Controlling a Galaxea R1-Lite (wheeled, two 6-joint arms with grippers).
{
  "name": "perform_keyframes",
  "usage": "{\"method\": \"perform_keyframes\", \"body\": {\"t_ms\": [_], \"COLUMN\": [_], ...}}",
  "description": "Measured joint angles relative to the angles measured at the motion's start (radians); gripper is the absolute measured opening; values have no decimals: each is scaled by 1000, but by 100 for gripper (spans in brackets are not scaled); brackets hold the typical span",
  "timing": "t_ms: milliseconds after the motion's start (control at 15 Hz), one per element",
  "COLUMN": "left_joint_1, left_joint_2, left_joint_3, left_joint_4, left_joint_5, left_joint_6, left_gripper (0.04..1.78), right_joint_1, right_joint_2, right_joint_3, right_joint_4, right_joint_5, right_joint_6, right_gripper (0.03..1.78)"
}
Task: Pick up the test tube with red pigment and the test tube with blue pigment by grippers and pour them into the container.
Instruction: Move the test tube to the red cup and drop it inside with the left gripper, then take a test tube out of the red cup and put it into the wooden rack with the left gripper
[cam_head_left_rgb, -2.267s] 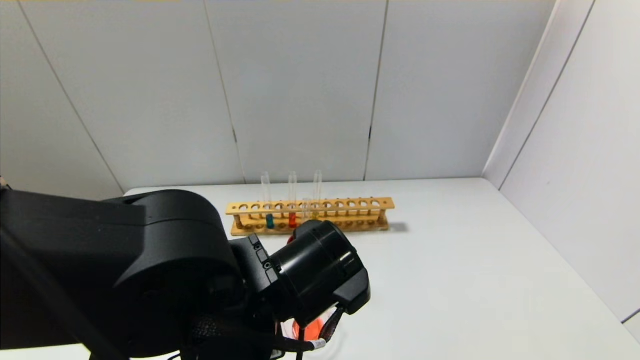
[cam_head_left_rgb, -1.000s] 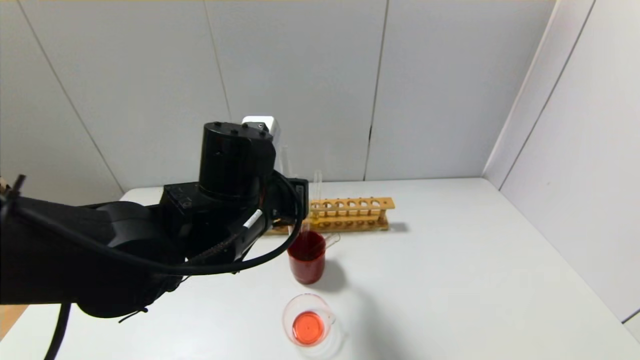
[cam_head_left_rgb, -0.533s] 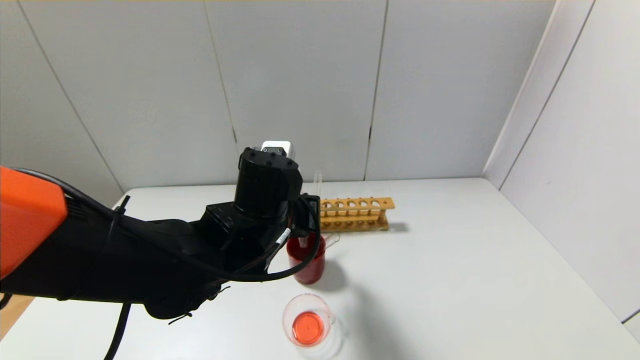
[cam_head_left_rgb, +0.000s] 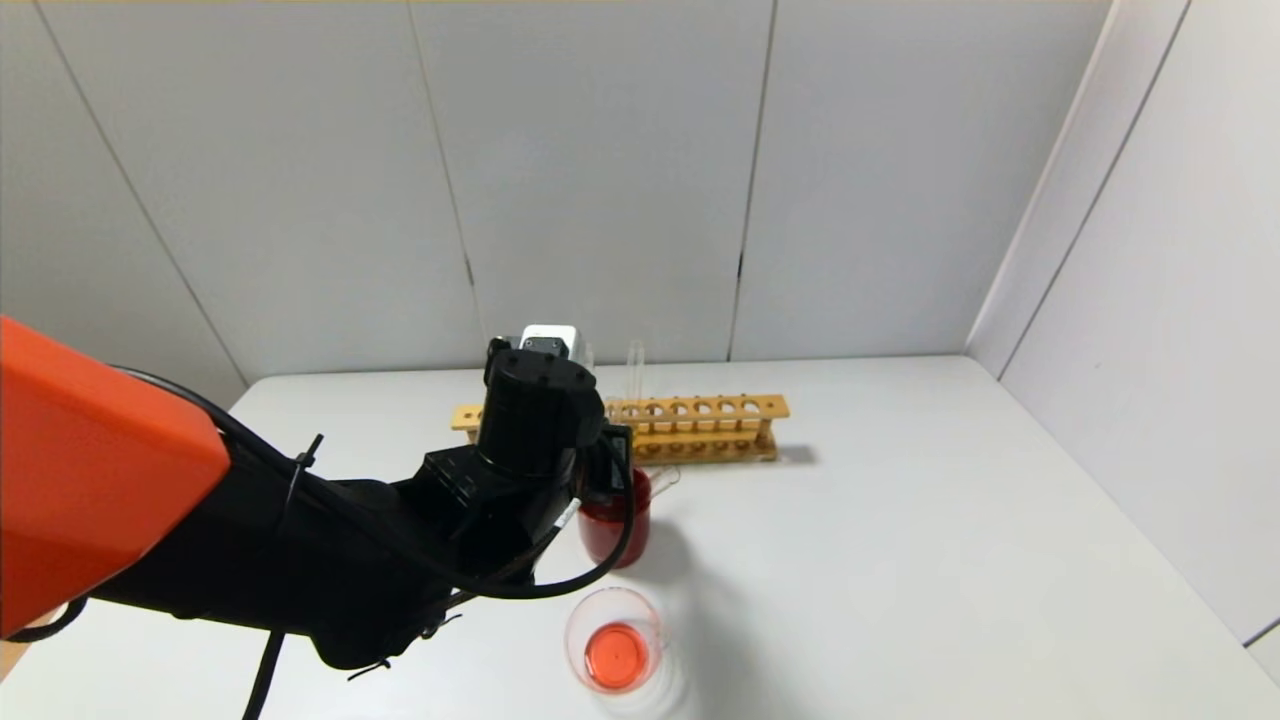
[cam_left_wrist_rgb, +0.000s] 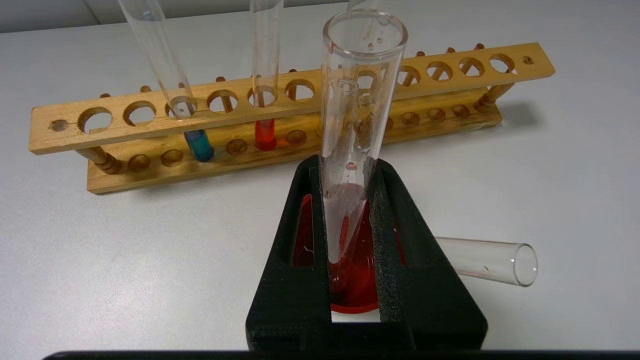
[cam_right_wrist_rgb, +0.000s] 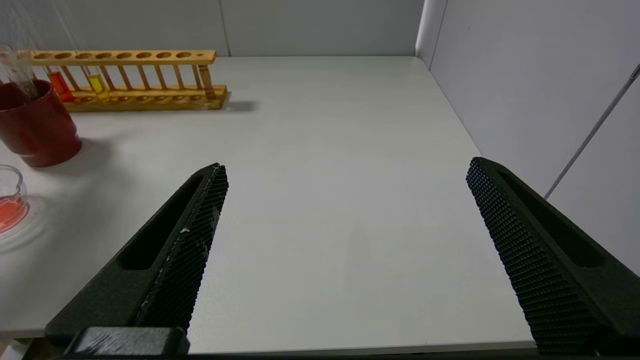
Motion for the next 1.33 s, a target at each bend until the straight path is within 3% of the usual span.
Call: {"method": "perform_keyframes", "body": {"t_ms": [733, 867, 1067, 1333], "left_joint_1": [13, 11, 9, 6], "left_joint_2": [18, 26, 41, 40], "left_joint_3": [49, 41, 34, 36], "left_joint_4": [-35, -35, -35, -35], "left_joint_5": [-12, -14, -16, -14], "left_joint_6": [-9, -7, -7, 1], "left_gripper": [30, 37, 66, 133], "right_joint_1": [1, 0, 0, 0], "right_joint_2": [0, 0, 0, 0], "right_joint_3": [0, 0, 0, 0], "right_joint_4": [0, -1, 0, 0], "right_joint_5": [0, 0, 0, 0], "right_joint_6": [0, 0, 0, 0], "right_gripper": [174, 174, 174, 174]}}
